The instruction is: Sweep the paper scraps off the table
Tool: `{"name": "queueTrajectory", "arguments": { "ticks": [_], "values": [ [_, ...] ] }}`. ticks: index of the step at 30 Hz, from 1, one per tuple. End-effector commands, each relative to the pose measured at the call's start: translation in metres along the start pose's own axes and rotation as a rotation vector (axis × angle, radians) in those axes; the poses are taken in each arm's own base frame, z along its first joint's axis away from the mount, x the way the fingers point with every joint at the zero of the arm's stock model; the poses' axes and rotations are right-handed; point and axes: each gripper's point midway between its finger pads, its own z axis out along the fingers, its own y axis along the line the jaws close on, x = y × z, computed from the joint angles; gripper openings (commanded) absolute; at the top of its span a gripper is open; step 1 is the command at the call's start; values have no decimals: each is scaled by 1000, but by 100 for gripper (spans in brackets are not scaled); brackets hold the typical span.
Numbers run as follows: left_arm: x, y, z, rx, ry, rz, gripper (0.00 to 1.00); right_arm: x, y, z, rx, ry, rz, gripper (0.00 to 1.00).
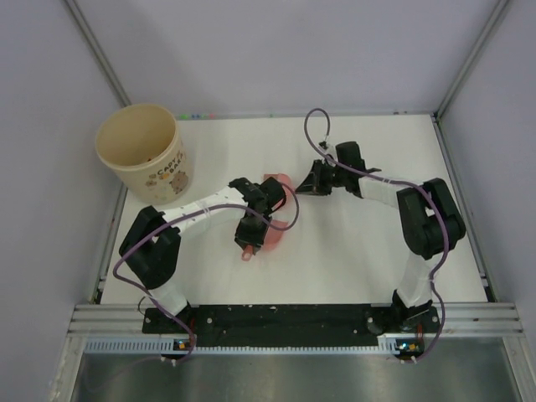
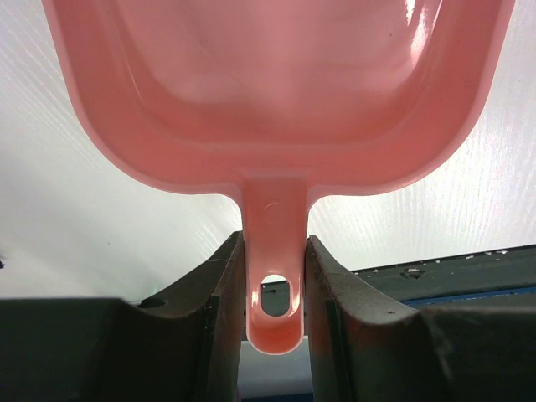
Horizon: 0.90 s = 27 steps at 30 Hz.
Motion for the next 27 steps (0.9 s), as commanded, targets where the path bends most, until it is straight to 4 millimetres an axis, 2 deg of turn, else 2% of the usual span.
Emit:
{"name": "queueTrajectory", "arguments": {
  "ticks": [1, 15, 27],
  "values": [
    [-11, 0, 0, 23, -32, -2, 0, -5, 21, 7, -80, 10, -86, 0],
    [-14, 3, 1, 25, -58, -17, 0, 32, 46, -2, -120, 101, -134, 0],
    [-15, 16, -7, -6, -168, -76, 0, 52, 64, -31, -107, 118, -130, 0]
  ]
}}
